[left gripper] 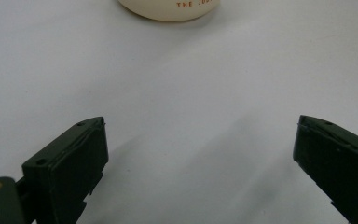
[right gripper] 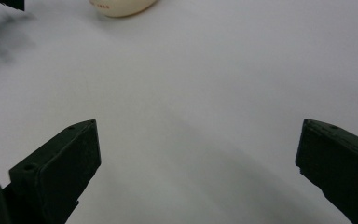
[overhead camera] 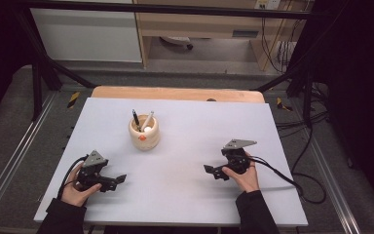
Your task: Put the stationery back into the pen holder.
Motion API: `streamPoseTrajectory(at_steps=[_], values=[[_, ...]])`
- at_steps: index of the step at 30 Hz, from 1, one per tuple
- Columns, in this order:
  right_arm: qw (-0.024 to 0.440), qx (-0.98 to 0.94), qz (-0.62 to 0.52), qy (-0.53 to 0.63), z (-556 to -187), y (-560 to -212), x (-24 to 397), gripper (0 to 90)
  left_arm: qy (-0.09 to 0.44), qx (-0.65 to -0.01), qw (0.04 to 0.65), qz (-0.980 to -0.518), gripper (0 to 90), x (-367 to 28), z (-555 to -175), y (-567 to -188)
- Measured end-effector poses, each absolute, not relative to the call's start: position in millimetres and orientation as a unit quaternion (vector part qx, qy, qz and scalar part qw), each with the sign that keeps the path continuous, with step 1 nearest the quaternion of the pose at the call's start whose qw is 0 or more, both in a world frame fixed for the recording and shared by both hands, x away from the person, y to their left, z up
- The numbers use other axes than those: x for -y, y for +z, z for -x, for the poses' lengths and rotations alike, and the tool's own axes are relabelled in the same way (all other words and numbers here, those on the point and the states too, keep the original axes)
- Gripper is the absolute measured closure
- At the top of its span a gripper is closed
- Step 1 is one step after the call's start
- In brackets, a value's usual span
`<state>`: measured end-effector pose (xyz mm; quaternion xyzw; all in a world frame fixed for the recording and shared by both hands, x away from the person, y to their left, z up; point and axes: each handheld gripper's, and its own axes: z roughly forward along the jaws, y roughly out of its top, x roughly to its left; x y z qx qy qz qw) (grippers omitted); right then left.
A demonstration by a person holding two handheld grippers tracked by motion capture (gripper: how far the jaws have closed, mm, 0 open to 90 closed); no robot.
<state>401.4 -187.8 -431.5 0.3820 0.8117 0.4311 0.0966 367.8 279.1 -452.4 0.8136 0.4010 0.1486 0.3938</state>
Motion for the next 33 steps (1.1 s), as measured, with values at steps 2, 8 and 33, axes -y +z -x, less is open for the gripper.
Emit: streamPoseTrajectory(at_steps=[2,8,33], values=[[0.098,-0.809,-0.384,0.433,-398,-435,196,0.7,0.15,-0.401,0.394,-0.814,3.3,-278,-368,-453],[0.098,-0.805,-0.392,0.434,-389,-445,221,0.7,0.153,-0.398,0.392,-0.815,3.3,-279,-367,-452],[0.093,-0.804,-0.397,0.432,-369,-459,264,0.8,0.16,-0.391,0.391,-0.818,3.3,-279,-366,-452]])
